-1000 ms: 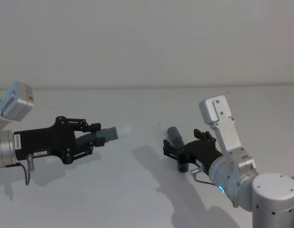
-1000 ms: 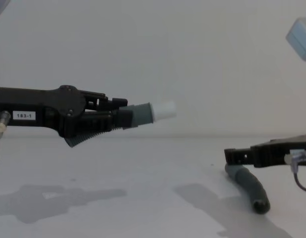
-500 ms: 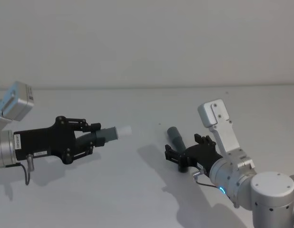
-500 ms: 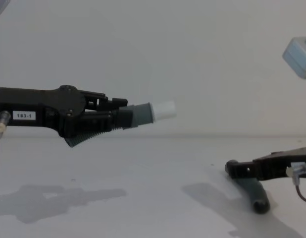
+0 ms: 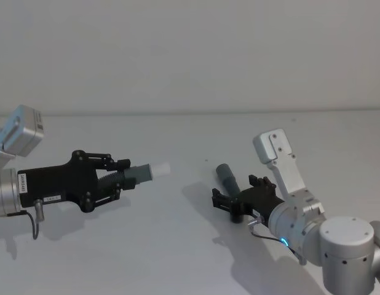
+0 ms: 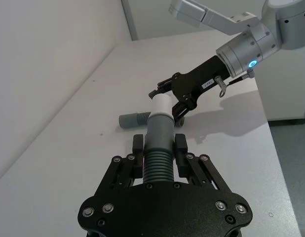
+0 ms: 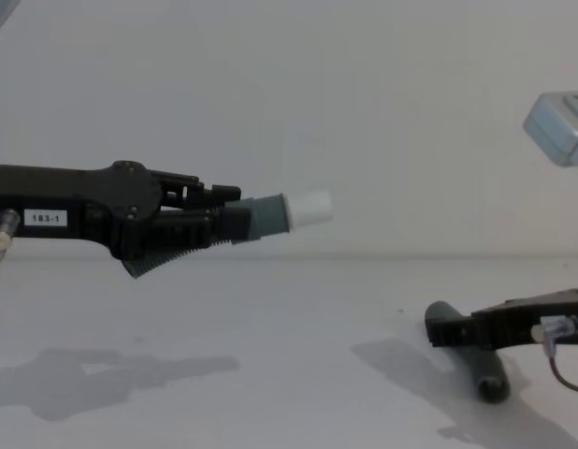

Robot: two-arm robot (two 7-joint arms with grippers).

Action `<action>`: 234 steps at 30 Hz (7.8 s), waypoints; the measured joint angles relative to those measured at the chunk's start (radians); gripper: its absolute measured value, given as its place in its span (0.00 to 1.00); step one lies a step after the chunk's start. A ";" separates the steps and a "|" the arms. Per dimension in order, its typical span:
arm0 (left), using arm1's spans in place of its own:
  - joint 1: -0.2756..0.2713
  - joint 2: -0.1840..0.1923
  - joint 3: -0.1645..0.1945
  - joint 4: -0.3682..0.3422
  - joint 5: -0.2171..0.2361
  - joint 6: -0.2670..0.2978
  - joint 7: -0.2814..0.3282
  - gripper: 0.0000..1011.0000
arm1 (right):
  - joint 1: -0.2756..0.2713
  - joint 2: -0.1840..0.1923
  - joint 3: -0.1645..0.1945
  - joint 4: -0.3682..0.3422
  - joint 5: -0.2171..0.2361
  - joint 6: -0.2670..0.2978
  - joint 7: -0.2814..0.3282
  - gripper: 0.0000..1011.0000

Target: Use both hands to pick up one end of the pipe from the table, align the ends, and insert them.

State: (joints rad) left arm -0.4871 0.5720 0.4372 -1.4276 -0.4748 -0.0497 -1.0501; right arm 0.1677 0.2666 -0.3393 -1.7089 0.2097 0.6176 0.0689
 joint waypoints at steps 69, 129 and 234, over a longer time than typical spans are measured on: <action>0.000 0.000 0.000 0.000 0.000 0.000 0.000 0.34 | 0.098 -0.056 0.020 0.191 -0.052 -0.029 0.047 0.23; 0.000 0.000 0.000 0.000 0.000 0.000 0.000 0.34 | 0.256 0.301 -0.105 0.288 -0.121 -1.044 0.641 0.22; 0.000 0.000 0.000 0.000 0.000 0.000 0.000 0.34 | 0.539 0.232 -0.245 0.639 -0.264 -1.559 0.752 0.22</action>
State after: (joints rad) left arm -0.4871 0.5719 0.4373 -1.4275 -0.4748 -0.0497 -1.0502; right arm 0.7069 0.4982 -0.5844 -1.0701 -0.0543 -0.9414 0.8209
